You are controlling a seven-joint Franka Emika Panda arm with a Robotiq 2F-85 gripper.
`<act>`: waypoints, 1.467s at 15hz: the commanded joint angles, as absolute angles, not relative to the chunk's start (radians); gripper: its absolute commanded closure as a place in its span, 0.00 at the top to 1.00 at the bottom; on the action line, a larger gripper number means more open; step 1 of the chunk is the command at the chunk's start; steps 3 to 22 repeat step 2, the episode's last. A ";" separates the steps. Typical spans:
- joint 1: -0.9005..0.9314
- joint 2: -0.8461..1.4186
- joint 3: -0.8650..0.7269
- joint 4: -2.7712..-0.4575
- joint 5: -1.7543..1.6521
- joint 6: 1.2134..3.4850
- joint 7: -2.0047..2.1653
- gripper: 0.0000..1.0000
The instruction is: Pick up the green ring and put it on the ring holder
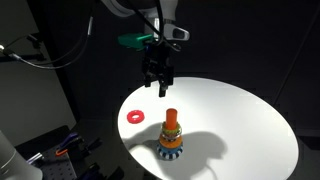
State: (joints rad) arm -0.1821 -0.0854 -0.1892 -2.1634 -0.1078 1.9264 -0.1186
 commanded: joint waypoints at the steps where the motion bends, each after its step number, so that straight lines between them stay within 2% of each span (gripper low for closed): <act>1: -0.182 -0.083 -0.189 -2.162 -0.108 1.924 -0.119 1.00; 22: -0.182 -0.080 -0.189 -2.162 -0.108 1.924 -0.119 1.00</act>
